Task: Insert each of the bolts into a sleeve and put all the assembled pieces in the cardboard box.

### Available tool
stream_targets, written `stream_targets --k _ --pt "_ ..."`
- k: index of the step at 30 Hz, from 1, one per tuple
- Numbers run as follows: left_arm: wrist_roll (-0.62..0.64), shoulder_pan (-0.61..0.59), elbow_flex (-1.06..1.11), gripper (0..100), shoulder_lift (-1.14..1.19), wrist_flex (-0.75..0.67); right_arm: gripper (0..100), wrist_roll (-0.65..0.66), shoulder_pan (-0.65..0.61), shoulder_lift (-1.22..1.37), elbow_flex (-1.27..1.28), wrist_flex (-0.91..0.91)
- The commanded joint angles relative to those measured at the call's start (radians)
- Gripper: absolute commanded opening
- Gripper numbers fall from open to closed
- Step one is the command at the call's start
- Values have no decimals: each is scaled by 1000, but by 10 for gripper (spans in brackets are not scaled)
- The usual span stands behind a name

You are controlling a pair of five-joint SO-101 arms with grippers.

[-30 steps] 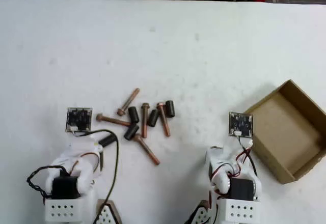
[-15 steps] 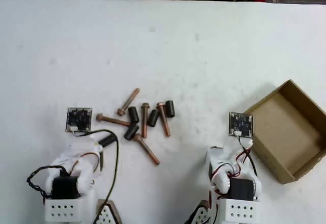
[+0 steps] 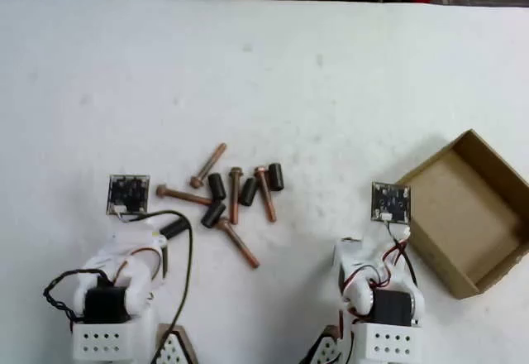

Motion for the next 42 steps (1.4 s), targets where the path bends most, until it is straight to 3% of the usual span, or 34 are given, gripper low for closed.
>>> stream_targets --k 1,14,42 --pt "8 8 -3 23 -7 8 17 -9 4 -8 9 7" --pt "8 8 -3 23 -7 8 18 -5 -154 -8 9 -36" --pt "8 8 -3 23 -7 8 18 -5 -150 -7 9 2"
